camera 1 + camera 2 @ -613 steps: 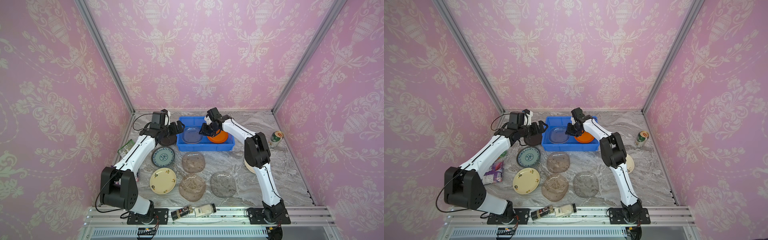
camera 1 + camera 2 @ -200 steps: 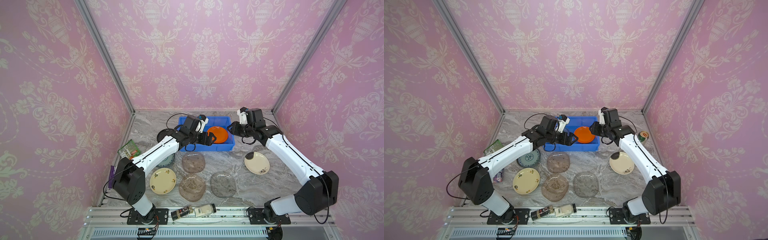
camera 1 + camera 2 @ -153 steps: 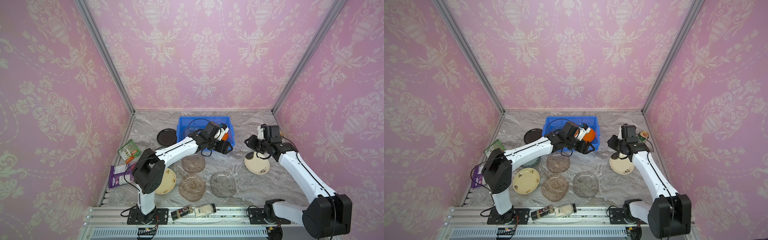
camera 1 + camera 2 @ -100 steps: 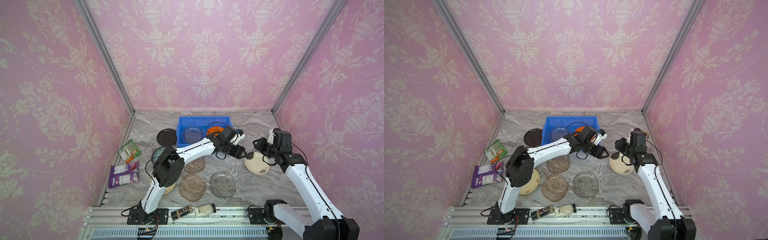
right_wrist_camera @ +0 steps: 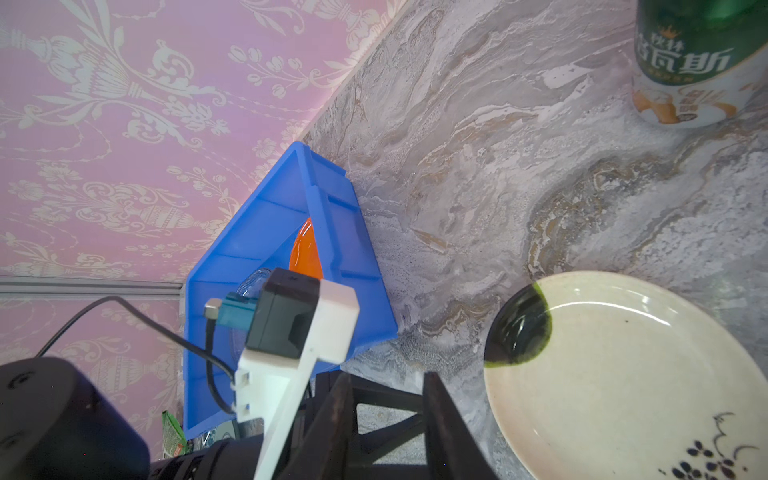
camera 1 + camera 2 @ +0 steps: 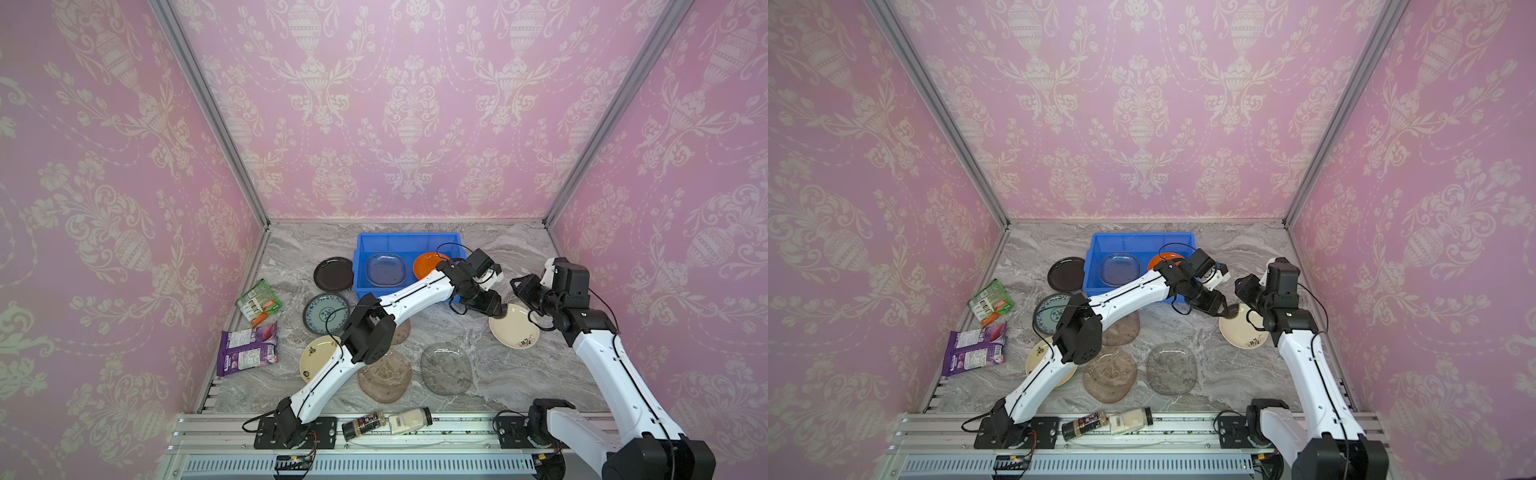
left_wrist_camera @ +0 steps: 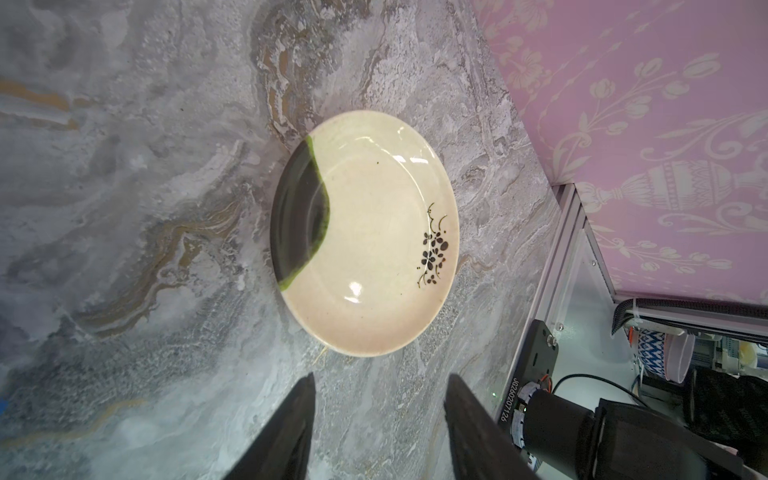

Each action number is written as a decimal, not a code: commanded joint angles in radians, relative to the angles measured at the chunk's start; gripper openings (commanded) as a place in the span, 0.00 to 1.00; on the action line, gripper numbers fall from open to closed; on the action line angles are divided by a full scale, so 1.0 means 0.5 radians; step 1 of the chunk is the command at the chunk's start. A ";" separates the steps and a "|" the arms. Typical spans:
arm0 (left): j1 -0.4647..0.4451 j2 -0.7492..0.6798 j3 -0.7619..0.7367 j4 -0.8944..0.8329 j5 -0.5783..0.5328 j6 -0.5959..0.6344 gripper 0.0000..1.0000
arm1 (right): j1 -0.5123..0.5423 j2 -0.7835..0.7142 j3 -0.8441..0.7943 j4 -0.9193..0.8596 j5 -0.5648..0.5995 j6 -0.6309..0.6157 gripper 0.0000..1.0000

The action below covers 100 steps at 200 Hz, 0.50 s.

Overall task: Place the plates into the plastic bin on the countertop
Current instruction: 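Reach the left gripper toward the cream plate while the right gripper moves beside it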

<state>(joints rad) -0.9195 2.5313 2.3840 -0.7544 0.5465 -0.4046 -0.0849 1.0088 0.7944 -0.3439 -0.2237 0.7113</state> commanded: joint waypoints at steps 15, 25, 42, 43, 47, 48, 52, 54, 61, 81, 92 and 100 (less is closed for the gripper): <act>0.007 0.276 0.456 -0.471 0.055 0.047 0.52 | -0.029 -0.036 -0.035 0.063 -0.053 0.027 0.30; 0.007 0.321 0.531 -0.510 0.051 0.042 0.52 | -0.038 -0.041 -0.042 0.071 -0.058 0.027 0.30; 0.012 0.359 0.584 -0.546 0.020 0.018 0.52 | -0.051 -0.024 -0.046 0.074 -0.079 0.023 0.30; 0.013 0.362 0.588 -0.550 0.016 0.018 0.52 | -0.049 -0.025 -0.046 0.074 -0.081 0.023 0.30; 0.012 0.369 0.607 -0.562 0.005 0.018 0.52 | -0.052 -0.022 -0.047 0.074 -0.086 0.024 0.30; 0.011 0.370 0.612 -0.565 0.004 0.018 0.52 | -0.053 -0.021 -0.048 0.076 -0.088 0.023 0.30; 0.011 0.376 0.623 -0.571 0.000 0.018 0.52 | -0.055 -0.021 -0.051 0.079 -0.093 0.024 0.30; 0.013 0.381 0.626 -0.573 -0.001 0.018 0.52 | -0.057 -0.018 -0.052 0.080 -0.095 0.025 0.30; 0.012 0.383 0.628 -0.570 -0.002 0.013 0.53 | -0.058 -0.020 -0.058 0.089 -0.098 0.023 0.30; 0.012 0.386 0.630 -0.571 -0.019 0.002 0.54 | -0.067 -0.008 -0.067 0.102 -0.105 0.019 0.30; 0.014 0.397 0.646 -0.575 -0.019 -0.004 0.55 | -0.078 0.002 -0.073 0.110 -0.114 0.019 0.30; 0.014 0.412 0.670 -0.586 -0.009 -0.004 0.55 | -0.084 0.001 -0.073 0.111 -0.116 0.019 0.30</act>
<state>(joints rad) -0.9188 2.7068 2.6759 -0.9974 0.5449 -0.4053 -0.1150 1.0100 0.7731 -0.3092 -0.2653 0.7116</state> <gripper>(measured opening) 0.552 0.304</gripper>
